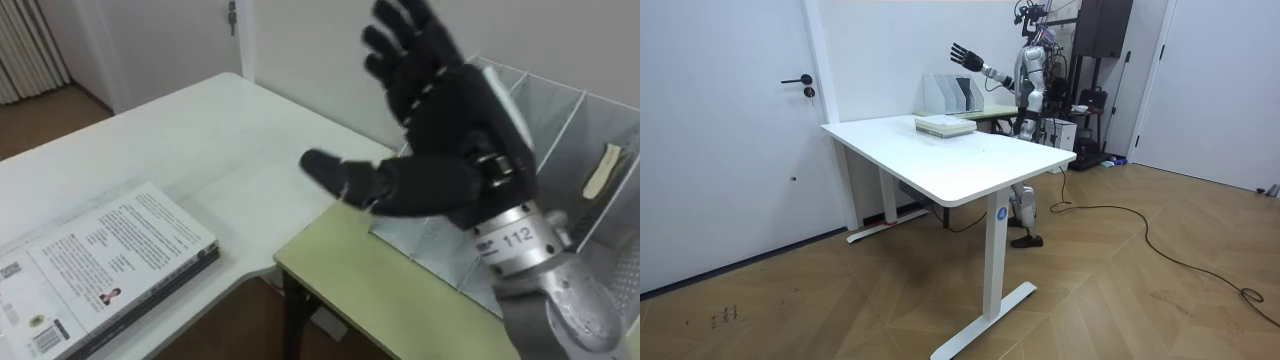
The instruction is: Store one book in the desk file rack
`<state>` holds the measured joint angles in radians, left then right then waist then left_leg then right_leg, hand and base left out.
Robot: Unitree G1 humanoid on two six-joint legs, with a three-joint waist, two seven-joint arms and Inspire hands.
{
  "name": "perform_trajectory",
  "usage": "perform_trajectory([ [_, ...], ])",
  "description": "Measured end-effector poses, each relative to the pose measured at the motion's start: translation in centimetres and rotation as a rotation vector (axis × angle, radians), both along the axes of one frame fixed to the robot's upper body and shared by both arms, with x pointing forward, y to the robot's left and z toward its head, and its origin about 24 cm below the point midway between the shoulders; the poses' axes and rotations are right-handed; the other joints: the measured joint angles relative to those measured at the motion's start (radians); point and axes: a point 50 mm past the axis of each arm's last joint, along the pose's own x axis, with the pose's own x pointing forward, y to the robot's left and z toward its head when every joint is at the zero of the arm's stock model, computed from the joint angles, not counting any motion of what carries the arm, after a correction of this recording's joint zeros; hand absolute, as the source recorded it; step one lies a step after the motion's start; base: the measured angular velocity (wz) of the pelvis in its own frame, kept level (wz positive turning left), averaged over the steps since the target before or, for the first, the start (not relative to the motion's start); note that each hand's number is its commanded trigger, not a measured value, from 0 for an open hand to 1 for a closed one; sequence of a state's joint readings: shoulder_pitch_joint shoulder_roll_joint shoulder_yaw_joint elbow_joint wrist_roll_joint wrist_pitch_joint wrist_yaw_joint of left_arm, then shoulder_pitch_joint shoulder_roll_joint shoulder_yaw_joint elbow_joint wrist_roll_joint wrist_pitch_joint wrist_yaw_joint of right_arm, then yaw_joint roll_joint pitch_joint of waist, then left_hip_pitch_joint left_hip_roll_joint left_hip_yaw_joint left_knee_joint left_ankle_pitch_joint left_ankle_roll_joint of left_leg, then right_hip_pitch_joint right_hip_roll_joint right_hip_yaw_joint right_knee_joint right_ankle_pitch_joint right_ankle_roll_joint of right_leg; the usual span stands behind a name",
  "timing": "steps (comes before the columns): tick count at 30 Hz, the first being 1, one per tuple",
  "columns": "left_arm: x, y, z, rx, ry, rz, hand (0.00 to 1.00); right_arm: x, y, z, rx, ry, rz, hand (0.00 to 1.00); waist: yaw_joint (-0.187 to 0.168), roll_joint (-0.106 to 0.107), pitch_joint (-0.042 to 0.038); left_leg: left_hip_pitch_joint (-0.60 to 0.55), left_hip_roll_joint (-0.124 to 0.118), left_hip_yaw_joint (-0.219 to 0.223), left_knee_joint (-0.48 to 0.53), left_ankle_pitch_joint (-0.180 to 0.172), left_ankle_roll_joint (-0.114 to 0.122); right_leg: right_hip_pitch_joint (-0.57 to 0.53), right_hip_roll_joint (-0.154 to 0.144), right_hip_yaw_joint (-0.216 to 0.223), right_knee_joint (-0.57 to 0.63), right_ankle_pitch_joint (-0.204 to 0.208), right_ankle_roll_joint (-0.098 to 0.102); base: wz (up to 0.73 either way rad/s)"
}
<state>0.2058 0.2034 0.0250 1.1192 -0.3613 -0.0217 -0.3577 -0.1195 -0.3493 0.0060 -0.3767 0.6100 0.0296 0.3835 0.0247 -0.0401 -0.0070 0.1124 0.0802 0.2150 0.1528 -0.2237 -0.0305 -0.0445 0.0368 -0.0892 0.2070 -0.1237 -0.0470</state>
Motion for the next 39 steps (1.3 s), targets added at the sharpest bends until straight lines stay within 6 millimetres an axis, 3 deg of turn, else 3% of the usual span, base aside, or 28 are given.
perform_trajectory([
  [4,0.8,0.8,0.2,0.008,0.013,-0.020,0.00,-0.7,2.2,-2.2,-0.198,0.068,0.209,0.00,0.036,-0.018,0.0038,0.003,0.004,-0.001,0.000,0.000,0.000,0.004,0.000,0.002,-0.004,0.002,-0.004,0.00],
  [8,1.5,1.9,0.5,0.025,0.026,-0.036,0.00,-1.2,2.4,-5.9,-0.423,0.208,0.330,0.00,0.067,-0.042,0.0129,-0.003,0.005,-0.004,0.000,-0.001,-0.001,0.007,-0.001,-0.010,-0.005,0.003,-0.004,0.06],
  [10,2.0,2.0,0.6,0.024,0.026,-0.040,0.00,-1.4,2.1,-7.8,-0.542,0.286,0.345,0.00,0.075,-0.050,0.0131,-0.010,0.005,-0.005,0.000,-0.001,-0.002,0.005,-0.001,-0.020,-0.005,0.003,-0.004,0.13],
  [15,2.3,2.2,0.6,0.013,0.048,-0.044,0.00,-2.3,0.6,-13.0,-0.743,0.521,0.374,0.00,0.089,-0.048,0.0146,-0.011,0.006,-0.011,-0.001,-0.002,-0.003,0.008,-0.004,-0.027,-0.006,0.004,-0.002,0.05],
  [22,2.2,2.0,0.5,0.009,0.068,-0.028,0.00,-5.5,-3.8,-20.6,-1.030,0.912,0.314,0.00,0.094,-0.032,0.0165,-0.014,0.002,-0.026,0.001,-0.002,-0.003,0.008,-0.011,-0.045,-0.012,0.004,-0.002,0.04],
  [26,2.3,2.0,0.5,0.017,0.067,-0.024,0.00,-7.8,-6.0,-23.8,-1.143,1.107,0.313,0.00,0.099,-0.021,0.0108,-0.013,-0.002,-0.025,0.002,-0.002,-0.003,0.007,-0.016,-0.048,-0.011,0.003,0.000,0.00],
  [30,2.1,1.6,0.3,0.028,0.075,-0.006,0.00,-9.3,-7.3,-25.8,-1.168,1.217,0.249,0.00,0.115,-0.016,0.0106,-0.011,-0.004,-0.030,0.010,-0.002,-0.003,0.020,-0.017,-0.048,-0.022,0.004,0.003,0.00],
  [32,2.1,1.7,0.3,0.041,0.082,0.004,0.00,-10.0,-7.2,-26.9,-1.149,1.242,0.208,0.00,0.108,-0.027,0.0040,0.001,-0.004,-0.028,0.012,-0.002,-0.003,0.036,-0.018,-0.051,-0.028,0.004,0.003,0.09],
  [34,2.0,1.7,0.2,0.041,0.089,0.010,0.00,-10.4,-7.4,-27.5,-1.152,1.255,0.168,0.00,0.107,-0.030,0.0024,0.010,-0.004,-0.029,0.012,-0.004,0.001,0.059,-0.018,-0.056,-0.042,0.008,0.009,0.19],
  [39,1.7,1.2,0.0,0.041,0.108,-0.008,0.00,-11.3,-8.5,-28.7,-1.247,1.235,0.004,0.00,0.112,-0.017,-0.0023,0.024,-0.015,-0.031,0.017,-0.017,0.020,0.097,-0.024,-0.065,-0.055,0.018,0.028,0.12],
])
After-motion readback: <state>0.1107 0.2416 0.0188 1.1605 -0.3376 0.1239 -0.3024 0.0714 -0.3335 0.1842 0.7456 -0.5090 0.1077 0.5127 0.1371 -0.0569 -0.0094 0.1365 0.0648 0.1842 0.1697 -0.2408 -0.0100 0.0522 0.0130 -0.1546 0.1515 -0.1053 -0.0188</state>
